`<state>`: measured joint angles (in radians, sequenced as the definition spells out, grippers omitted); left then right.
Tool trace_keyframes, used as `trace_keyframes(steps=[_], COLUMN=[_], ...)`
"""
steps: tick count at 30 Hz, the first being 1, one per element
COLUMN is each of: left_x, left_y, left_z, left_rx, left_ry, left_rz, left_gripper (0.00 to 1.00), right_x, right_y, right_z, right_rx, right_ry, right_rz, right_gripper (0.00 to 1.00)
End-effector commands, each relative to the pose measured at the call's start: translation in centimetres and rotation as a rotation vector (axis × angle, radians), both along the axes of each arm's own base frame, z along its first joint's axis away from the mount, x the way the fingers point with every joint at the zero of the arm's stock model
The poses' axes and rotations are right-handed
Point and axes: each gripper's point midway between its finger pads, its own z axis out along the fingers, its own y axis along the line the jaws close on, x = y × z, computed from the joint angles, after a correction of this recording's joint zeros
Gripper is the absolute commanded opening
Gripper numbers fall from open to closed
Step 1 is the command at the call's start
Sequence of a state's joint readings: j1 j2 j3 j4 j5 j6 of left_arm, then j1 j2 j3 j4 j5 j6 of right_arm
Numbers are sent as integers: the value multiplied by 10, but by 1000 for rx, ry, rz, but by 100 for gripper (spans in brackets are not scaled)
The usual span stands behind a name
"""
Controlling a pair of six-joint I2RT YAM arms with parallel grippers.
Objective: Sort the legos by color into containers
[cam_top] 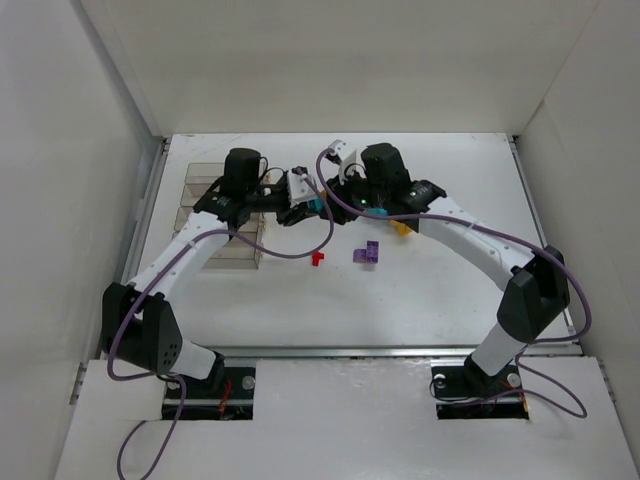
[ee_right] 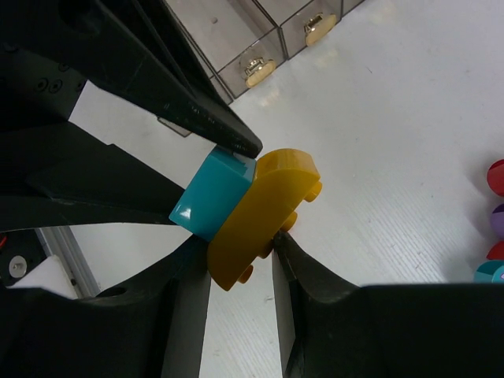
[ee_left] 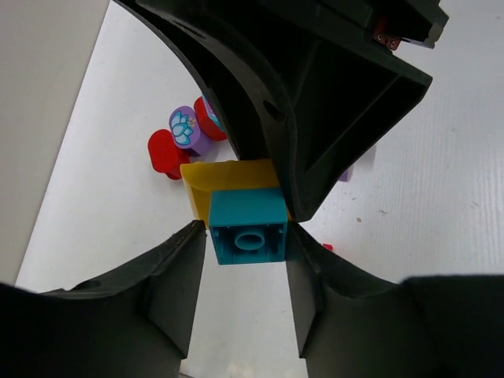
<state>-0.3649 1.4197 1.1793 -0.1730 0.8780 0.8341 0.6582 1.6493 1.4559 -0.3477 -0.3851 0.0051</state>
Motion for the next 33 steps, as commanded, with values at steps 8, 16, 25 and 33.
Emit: trace_keyframes(steps=[8,16,25,33], left_x=[0,6,-1,-8], left_y=[-9,9,22,71], left_z=[34,41,42,33], left_rx=[-46,-30,-31,85], left_ry=[-42,-16,36,64], left_rz=[-8,88,146,311], left_gripper=[0,0,0,0], right_x=[-4,26,57,58], right_y=[4,-39,-76,-60], right_z=[18,-33,-50,-47], right_rx=[22,-106,-135,-97], right_ry=[-61,55,102,86], right_rz=[9,-217,-416,-373], right_gripper=[0,0,0,0])
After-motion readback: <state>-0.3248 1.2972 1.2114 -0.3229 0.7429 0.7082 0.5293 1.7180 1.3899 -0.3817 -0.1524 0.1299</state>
